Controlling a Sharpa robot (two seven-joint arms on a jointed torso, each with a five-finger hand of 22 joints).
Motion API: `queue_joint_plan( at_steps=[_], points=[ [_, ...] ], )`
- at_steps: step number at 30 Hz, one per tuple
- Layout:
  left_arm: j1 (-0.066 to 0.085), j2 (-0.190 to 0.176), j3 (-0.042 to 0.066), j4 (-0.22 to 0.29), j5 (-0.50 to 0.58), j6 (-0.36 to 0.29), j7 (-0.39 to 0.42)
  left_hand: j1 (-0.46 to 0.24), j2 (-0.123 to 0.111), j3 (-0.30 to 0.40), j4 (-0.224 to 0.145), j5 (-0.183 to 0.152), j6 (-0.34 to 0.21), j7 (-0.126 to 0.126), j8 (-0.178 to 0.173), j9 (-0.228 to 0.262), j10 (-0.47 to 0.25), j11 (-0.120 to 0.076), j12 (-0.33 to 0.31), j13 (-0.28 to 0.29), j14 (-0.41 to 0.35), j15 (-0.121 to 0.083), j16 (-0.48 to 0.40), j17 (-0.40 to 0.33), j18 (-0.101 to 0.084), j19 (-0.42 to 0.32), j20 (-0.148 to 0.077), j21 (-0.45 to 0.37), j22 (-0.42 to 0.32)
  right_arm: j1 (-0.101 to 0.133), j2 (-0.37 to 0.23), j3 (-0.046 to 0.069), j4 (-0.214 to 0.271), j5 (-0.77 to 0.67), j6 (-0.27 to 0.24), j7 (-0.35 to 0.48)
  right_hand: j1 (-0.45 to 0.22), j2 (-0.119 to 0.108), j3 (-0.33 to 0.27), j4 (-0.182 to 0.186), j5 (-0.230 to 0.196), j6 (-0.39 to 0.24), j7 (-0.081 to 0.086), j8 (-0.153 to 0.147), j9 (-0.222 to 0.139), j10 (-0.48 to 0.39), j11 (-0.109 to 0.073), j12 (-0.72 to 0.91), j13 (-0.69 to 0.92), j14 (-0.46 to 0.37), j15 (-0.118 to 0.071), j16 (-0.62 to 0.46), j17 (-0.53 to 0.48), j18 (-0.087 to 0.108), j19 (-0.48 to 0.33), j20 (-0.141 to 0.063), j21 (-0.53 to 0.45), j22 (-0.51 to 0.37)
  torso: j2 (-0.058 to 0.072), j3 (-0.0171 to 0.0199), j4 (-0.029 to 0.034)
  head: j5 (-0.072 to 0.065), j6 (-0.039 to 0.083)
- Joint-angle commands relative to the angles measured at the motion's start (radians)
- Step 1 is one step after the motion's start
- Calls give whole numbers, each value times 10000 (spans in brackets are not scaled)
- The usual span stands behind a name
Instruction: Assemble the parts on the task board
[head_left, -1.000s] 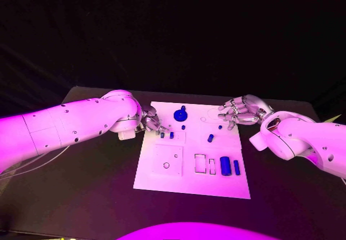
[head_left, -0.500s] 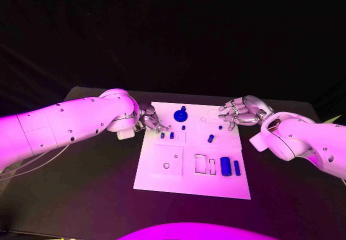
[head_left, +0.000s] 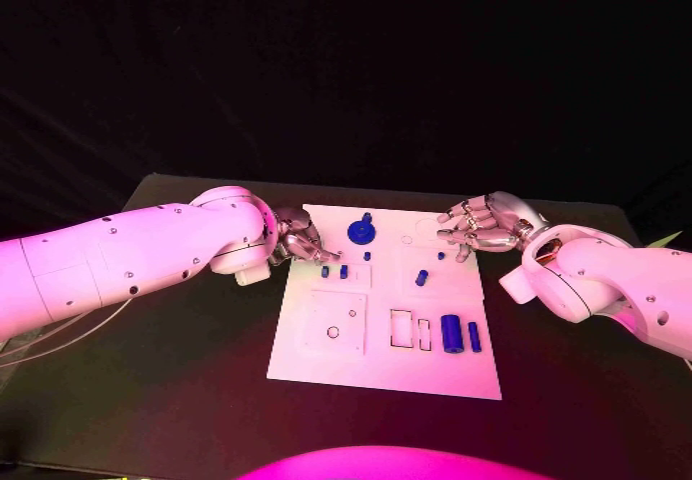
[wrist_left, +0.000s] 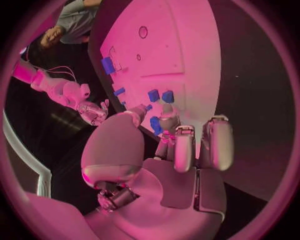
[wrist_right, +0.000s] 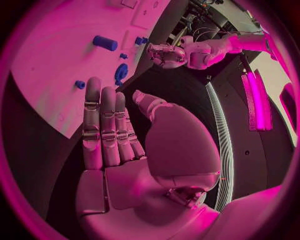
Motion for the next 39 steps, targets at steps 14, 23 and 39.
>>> queue_joint_plan(
  at_steps=[14,23,39],
  points=[
    [-377,-544,-36,842,-1261,-1748,-83,68,99,-392,41,-35,376,-162,564,102,325,-152,402,335,1042,-54,33,2627,155,145,-38,96,340,-6,-46,2,40,-29,34,165,-80,-25,-12,64,38,-65,-3,29,-11,49,26,-39,-14,56,16,-39,-12,27,-28,18,8,-12,-1,1,3,11,-18],
    [-562,-590,-71,1028,-1612,-2119,-225,109,159,-381,36,-31,365,-181,646,137,340,-170,430,354,1042,-69,33,2627,149,163,-54,111,368,-6,-57,2,46,-29,24,178,-80,-25,-12,64,38,-65,-3,29,-11,49,26,-39,-14,56,16,-39,-12,27,-28,18,8,-12,1,-1,-5,36,-18],
    [-921,-358,-98,925,-1988,-2526,-212,434,277,-217,19,-30,291,-267,1031,297,363,-244,497,370,1042,-137,33,2627,144,187,-119,116,386,-7,-72,2,43,-29,44,180,-80,-25,-12,64,38,-65,-3,29,-11,49,26,-39,-14,56,16,-39,-12,27,-28,18,8,-12,2,0,-3,7,-44]
  ],
)
